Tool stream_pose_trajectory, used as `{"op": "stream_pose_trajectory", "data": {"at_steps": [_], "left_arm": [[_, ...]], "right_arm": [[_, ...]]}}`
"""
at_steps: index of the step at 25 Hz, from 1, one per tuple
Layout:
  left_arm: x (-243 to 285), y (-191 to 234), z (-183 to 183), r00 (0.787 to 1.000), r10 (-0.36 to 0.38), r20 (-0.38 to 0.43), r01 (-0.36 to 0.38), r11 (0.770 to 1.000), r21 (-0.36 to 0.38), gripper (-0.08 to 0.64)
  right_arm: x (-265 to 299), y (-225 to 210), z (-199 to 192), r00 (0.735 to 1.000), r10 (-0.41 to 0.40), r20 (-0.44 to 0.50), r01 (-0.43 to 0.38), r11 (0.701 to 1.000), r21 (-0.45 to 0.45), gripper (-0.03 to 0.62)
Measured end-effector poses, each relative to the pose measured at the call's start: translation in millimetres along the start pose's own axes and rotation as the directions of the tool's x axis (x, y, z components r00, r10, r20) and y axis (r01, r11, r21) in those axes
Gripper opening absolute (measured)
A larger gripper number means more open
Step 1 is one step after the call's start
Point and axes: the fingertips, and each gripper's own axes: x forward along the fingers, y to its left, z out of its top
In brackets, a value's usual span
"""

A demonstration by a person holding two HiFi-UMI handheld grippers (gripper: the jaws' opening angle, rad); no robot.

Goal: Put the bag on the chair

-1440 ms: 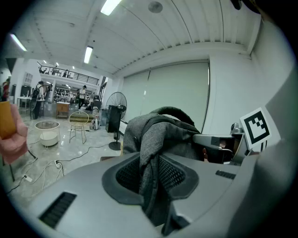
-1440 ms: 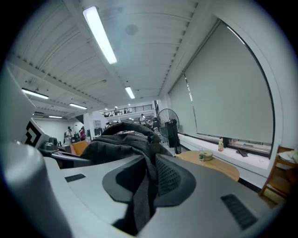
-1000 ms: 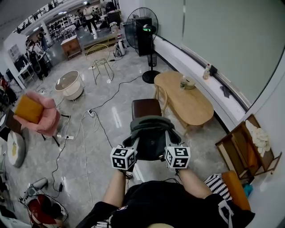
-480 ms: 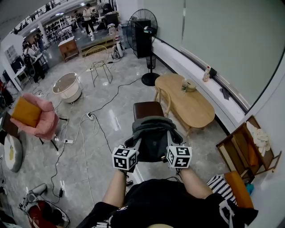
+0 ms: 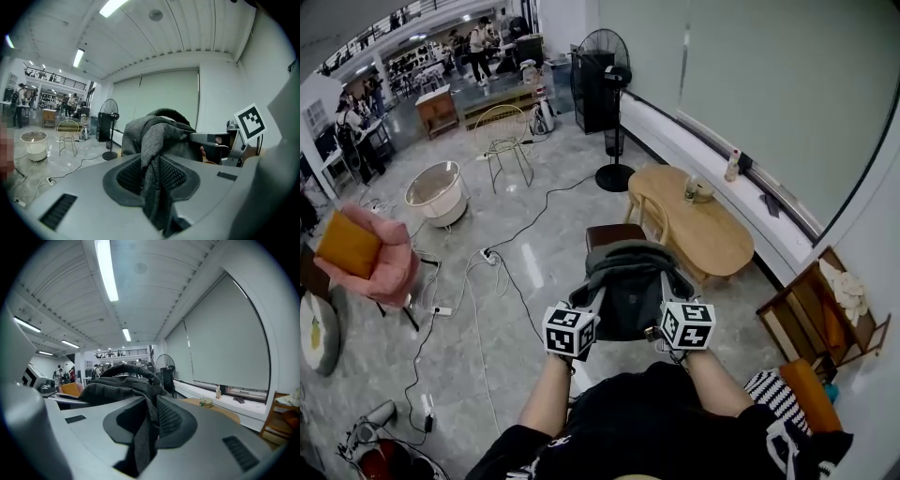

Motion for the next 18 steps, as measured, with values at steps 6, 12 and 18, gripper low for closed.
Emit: {"op": "stream_pose_trajectory", "data": {"at_steps": [6,12,18], "left_arm": [[20,28,6,1.0,0.004,-0.002,-0.004,1.0,0.001,0.094],[75,66,11,0.999,0.035,-0.03,-0.035,0.999,-0.001,0.094],[158,112,34,0.996,0.063,-0.063,-0.064,0.998,-0.009,0.094]], "right_arm": [[36,2,2,1.0,0.017,-0.01,-0.017,1.0,0.006,0.075],[107,-17,-1,0.998,0.052,-0.026,-0.051,0.998,0.033,0.075],[204,-53,9,0.994,0.096,-0.046,-0.093,0.994,0.061,0.072]]}}
